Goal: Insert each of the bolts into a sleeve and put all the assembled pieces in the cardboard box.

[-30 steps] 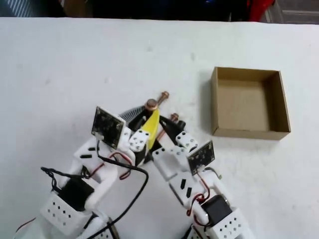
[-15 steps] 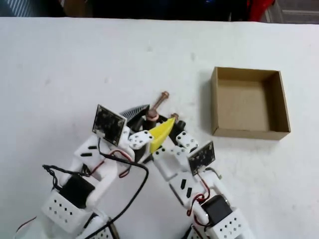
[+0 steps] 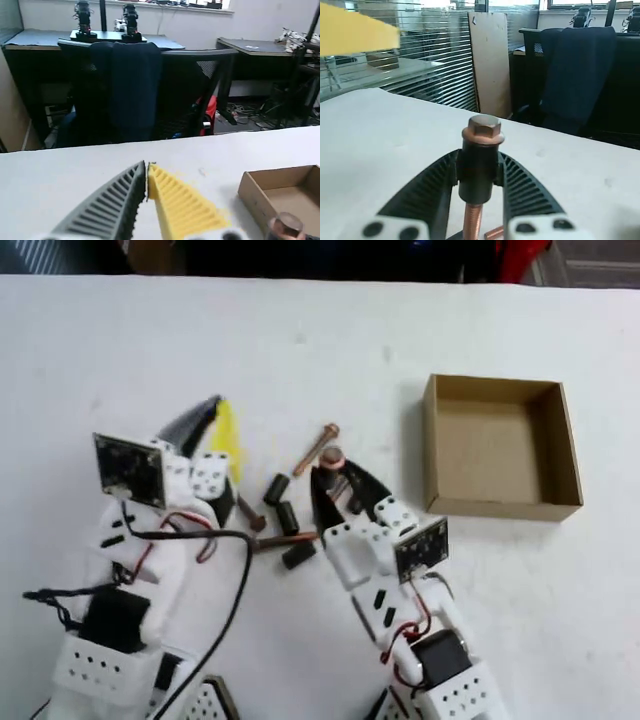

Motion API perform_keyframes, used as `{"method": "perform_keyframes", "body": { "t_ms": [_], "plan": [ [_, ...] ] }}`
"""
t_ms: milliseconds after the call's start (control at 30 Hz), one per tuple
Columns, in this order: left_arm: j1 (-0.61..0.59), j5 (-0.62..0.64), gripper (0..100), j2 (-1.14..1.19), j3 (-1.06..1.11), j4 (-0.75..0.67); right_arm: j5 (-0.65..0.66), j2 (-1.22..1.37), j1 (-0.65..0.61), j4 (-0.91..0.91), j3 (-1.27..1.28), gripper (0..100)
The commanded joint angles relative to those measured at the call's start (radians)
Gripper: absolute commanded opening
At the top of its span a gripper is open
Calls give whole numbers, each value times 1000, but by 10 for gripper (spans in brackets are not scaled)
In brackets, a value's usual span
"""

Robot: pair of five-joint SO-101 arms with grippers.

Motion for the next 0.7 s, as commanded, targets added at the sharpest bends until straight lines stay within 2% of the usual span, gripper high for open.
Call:
{"method": "perform_keyframes", "body": {
  "t_ms": [0, 67, 367, 667],
  "plan": [
    [-45, -8, 49, -19, -51, 61, -9, -12, 36, 7, 8, 17],
    [-54, -9, 18, -50, -48, 129, -9, -12, 41, 36, 8, 17],
    [-54, -80, 20, -265, -17, 342, -5, -12, 36, 88, 8, 17],
    [-56, -80, 20, -415, 227, 368, -2, -13, 42, 193, 0, 17]
  ]
}}
